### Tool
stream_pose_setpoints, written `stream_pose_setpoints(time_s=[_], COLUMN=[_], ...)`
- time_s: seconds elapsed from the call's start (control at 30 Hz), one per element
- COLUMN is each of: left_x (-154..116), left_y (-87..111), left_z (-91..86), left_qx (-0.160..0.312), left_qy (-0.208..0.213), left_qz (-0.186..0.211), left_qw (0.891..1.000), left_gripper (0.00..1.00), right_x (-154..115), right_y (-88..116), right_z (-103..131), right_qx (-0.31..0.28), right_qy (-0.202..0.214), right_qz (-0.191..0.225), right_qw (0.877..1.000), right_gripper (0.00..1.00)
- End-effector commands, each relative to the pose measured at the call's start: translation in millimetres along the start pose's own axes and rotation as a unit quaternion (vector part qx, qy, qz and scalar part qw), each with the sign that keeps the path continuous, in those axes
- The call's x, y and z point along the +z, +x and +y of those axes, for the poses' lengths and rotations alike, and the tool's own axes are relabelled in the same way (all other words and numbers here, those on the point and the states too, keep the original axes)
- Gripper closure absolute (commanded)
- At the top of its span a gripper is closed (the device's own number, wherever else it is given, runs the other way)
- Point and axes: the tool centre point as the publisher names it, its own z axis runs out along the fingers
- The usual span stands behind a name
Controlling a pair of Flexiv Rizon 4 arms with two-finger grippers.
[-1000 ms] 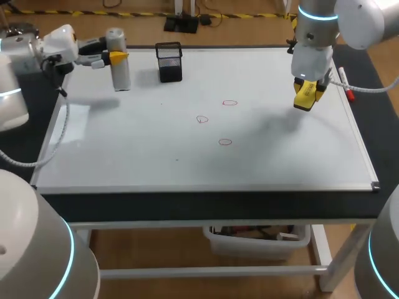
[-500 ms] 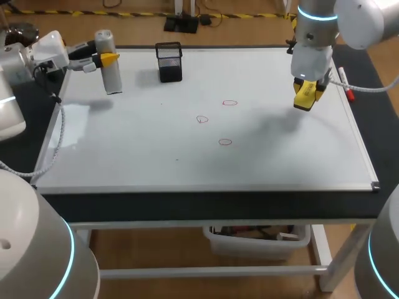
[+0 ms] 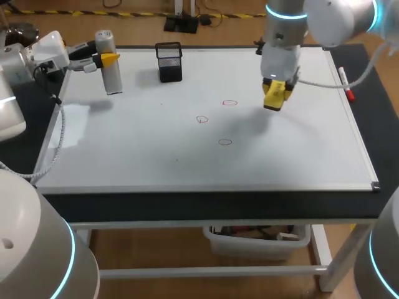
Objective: Pick up the inspection probe, press it on each red-marked spot on the whiteboard one by one, put down the probe, pick up the eraser, and wipe off all the red marks.
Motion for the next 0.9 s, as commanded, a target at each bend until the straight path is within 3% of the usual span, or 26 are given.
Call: stream_pose_setpoints(time_s=[0.03,0.47,0.9], left_x=[0,0,0], left_y=[0.6,0.6,0.6], left_z=[-0.3,-0.3,-0.3], left_qx=[0.001,0.001,0.001], left_qy=[0.001,0.001,0.001], left_qz=[-0.001,-0.001,-0.001], left_qw=[1.0,1.0,1.0], left_gripper=[1.0,1.0,1.0], right_x=[4,16,34], right_y=[-32,-122,-176], right_z=[6,48,88], right_qx=[-0.015,-0.098,-0.15], right_qy=[-0.004,-0.024,-0.035], right_qz=[0.017,0.019,0.013], right_qw=[1.0,0.995,0.988], right_gripper=[1.0,1.0,1.0])
